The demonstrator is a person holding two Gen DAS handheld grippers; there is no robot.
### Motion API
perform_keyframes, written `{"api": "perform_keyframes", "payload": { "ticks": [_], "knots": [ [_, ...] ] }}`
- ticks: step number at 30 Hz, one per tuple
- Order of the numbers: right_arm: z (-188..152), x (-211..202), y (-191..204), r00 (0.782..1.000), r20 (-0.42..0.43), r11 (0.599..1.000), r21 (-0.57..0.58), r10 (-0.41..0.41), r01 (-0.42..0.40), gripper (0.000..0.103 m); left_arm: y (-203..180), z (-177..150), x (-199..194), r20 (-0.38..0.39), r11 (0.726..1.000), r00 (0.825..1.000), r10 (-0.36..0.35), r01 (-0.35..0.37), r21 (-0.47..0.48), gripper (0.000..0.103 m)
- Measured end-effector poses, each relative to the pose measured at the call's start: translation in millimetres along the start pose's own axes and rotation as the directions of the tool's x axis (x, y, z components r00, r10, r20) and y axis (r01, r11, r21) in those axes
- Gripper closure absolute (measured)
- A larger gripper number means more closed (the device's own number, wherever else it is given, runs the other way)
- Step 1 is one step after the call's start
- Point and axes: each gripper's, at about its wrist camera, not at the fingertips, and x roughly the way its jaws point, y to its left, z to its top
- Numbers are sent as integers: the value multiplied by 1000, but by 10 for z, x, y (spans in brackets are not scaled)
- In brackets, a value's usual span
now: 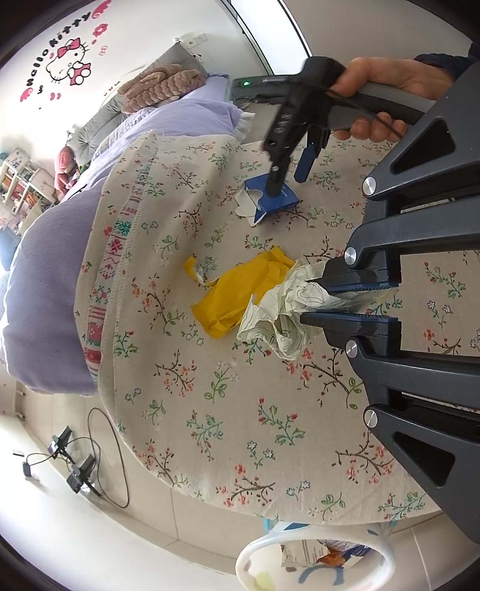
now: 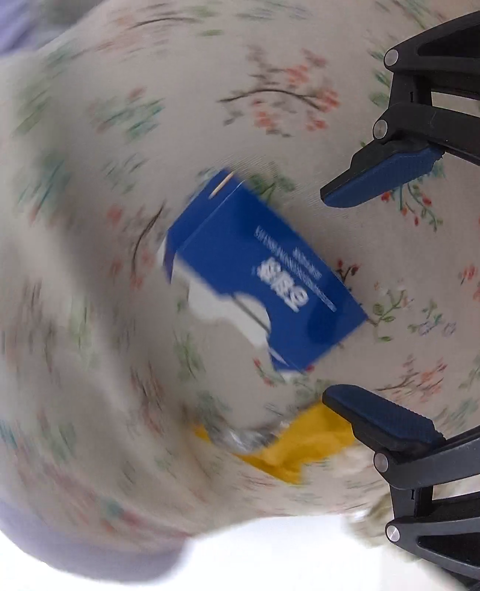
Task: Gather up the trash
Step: 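Grasp the blue biscuit box with the right tool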
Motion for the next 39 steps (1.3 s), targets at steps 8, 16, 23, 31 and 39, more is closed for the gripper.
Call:
{"api": "perform_keyframes", "payload": {
  "ticks": [8,16,23,31,39],
  "knots": [
    [173,77,37,988,130,964,260,-84,48,22,-33,-10,63,-11,1000,1000,18,-18,11,93],
    [187,121,212,967,152,954,255,-203,160,53,-13,-2,88,-18,1000,1000,22,-22,6,93],
    [154,6,182,967,161,968,190,-197,166,58,-27,7,63,-14,1000,1000,10,-10,6,93],
    [-31,-206,256,965,213,988,72,-150,138,58,0,22,24,-5,1000,1000,10,-10,-4,93],
    [-253,-273,585,969,228,986,-106,-101,127,58,80,12,-13,-5,999,1000,30,-30,-21,93]
  ]
}}
